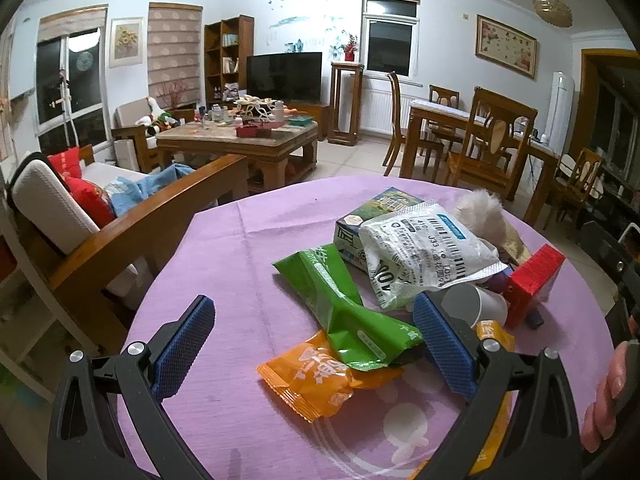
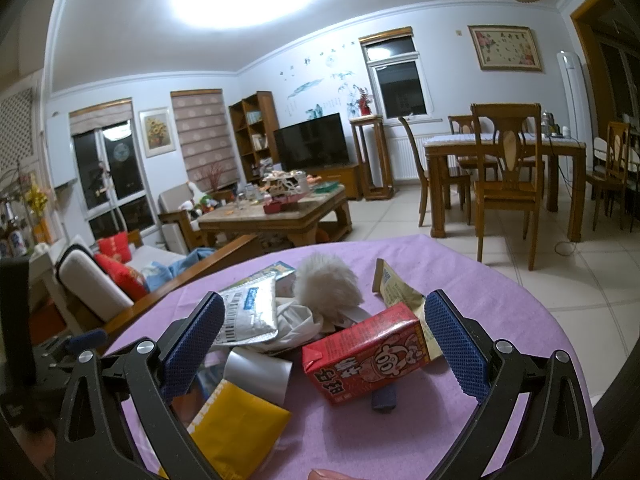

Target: Collect trash

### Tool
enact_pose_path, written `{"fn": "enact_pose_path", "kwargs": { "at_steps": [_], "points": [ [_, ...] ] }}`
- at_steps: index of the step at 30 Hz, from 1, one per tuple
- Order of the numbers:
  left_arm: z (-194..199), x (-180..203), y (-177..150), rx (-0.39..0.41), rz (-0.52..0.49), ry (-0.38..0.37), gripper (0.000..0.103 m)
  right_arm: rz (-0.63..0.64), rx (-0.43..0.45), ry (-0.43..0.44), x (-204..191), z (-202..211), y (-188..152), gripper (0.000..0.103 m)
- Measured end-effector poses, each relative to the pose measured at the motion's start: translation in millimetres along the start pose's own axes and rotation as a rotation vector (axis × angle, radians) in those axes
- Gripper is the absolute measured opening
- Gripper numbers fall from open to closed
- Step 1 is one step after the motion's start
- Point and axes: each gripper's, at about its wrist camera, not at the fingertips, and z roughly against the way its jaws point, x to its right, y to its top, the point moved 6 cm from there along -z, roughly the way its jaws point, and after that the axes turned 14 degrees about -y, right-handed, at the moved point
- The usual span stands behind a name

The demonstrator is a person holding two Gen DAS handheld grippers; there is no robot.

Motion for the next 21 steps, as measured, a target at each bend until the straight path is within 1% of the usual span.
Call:
{"fn": "enact_pose_path", "kwargs": {
  "at_steps": [21],
  "points": [
    [-0.9, 2.5, -0.7, -0.002, -0.002, -0.005, 0.098, 0.0, -0.003, 0.007, -6.6, 5.9, 1.4, 0.099]
  ]
}}
